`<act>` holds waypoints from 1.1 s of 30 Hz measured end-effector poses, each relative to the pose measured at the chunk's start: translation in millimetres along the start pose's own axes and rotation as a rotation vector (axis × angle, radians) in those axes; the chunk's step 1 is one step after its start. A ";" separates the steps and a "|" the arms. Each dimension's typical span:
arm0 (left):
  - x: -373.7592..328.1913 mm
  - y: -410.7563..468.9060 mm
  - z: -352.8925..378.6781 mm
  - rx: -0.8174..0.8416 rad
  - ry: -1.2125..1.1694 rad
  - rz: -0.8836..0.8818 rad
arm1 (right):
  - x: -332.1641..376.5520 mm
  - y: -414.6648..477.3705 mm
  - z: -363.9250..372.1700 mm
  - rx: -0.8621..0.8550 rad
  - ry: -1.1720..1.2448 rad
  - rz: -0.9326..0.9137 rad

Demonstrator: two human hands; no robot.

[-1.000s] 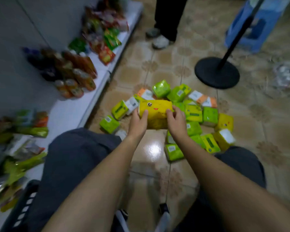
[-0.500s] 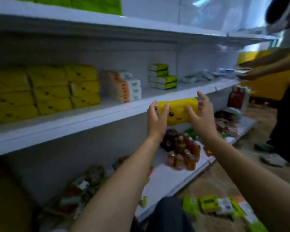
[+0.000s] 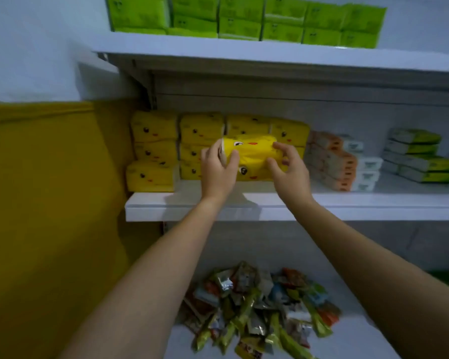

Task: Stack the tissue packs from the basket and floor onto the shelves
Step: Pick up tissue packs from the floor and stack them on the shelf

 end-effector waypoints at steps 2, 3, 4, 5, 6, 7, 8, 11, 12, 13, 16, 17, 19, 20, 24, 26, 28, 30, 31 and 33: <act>9.0 22.8 -30.2 -0.067 0.055 -0.001 | 14.0 7.9 39.7 0.041 0.076 0.002; 14.3 31.9 -44.6 -0.097 0.079 -0.008 | 20.1 10.3 58.8 0.069 0.103 0.002; 19.8 40.1 -58.2 -0.122 0.100 -0.013 | 25.6 12.2 77.3 0.096 0.128 -0.001; 25.9 48.2 -71.6 -0.141 0.122 -0.015 | 31.1 13.3 94.4 0.119 0.149 -0.010; 32.7 55.7 -84.4 -0.158 0.149 -0.014 | 35.9 14.4 110.5 0.138 0.164 -0.018; 39.0 61.9 -96.3 -0.173 0.179 -0.012 | 40.4 14.8 124.5 0.155 0.174 -0.019; 46.2 68.0 -106.8 -0.185 0.198 -0.007 | 44.3 15.1 137.3 0.167 0.184 -0.010; 64.8 80.4 -128.3 -0.224 0.249 -0.022 | 50.6 13.2 167.1 0.212 0.208 0.025; 70.1 82.5 -132.5 -0.236 0.306 -0.034 | 50.6 12.1 175.4 0.238 0.209 0.033; 74.1 83.2 -135.0 -0.233 0.379 -0.039 | 50.0 10.6 182.2 0.264 0.200 0.050; 79.8 80.5 -133.9 -0.177 0.583 0.040 | 42.8 9.0 194.8 0.265 0.199 0.081; 78.1 78.5 -133.3 -0.171 0.634 0.093 | 40.0 9.1 196.2 0.248 0.191 0.067; 77.9 75.5 -133.8 -0.225 0.741 0.238 | 36.0 9.4 197.3 0.233 0.153 0.028; 78.5 73.5 -133.3 -0.248 0.796 0.292 | 34.5 9.6 197.5 0.233 0.137 0.017; 78.7 70.7 -133.0 -0.164 0.907 0.276 | 32.9 13.1 202.7 0.238 0.131 0.058; 79.5 71.8 -133.6 -0.153 0.852 0.153 | 34.7 13.9 206.9 0.276 0.147 0.084; 83.4 73.3 -134.6 -0.154 0.862 0.110 | 36.7 13.6 209.3 0.318 0.165 0.088; 84.8 73.7 -136.1 -0.150 0.882 0.113 | 37.7 11.5 207.4 0.350 0.190 0.080; 83.9 72.7 -136.5 -0.138 0.893 0.111 | 37.8 10.4 205.4 0.361 0.194 0.071; 81.3 69.1 -136.0 -0.121 0.936 0.119 | 36.1 7.1 199.9 0.369 0.146 0.019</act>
Point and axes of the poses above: each hand's wrist, its own y-axis towards the middle knuckle, its own z-axis out of the palm, x = y × z, the point moved 2 cm from there along y, towards the middle knuckle, and after that the axes turned 2 degrees about -x, right-handed, at the moved point
